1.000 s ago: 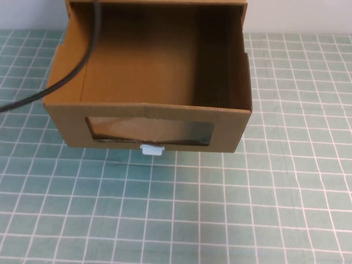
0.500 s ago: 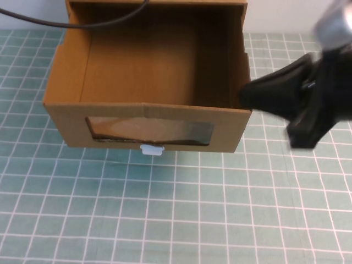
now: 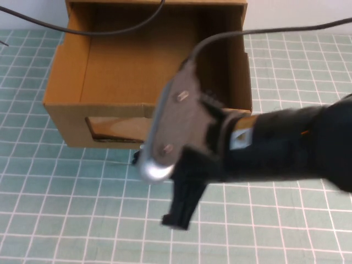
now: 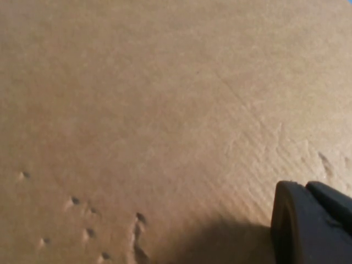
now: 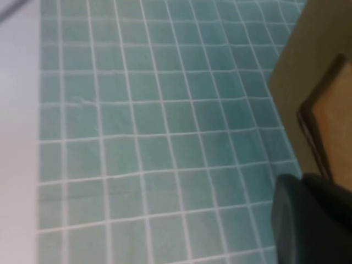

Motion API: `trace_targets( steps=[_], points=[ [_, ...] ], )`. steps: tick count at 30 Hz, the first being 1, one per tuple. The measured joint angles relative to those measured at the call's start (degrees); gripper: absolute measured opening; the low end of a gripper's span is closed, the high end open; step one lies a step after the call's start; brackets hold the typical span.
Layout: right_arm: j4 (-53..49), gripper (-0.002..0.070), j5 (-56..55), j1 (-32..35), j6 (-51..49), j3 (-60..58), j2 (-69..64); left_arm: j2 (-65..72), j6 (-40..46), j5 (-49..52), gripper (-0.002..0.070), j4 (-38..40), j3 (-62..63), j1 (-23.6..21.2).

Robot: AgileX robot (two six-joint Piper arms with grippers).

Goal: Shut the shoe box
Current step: Press the shoe box with left arm

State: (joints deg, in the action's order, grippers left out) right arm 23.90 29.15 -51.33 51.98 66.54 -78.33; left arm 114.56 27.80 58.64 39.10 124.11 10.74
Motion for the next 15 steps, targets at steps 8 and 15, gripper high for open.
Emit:
trace_targets(
  steps=[8, 15],
  points=[
    [-29.9, -0.0014, -13.0, -10.7, -21.2, 0.0, -8.0, 0.0, 0.0, 1.1, -0.0005, 0.1, 0.1, 0.0],
    [-56.9, -0.0014, -1.8, -11.6, -50.0, 0.4, -11.7, 0.0, 0.0, 1.6, -0.0005, -0.5, 0.1, 0.0]
  ],
)
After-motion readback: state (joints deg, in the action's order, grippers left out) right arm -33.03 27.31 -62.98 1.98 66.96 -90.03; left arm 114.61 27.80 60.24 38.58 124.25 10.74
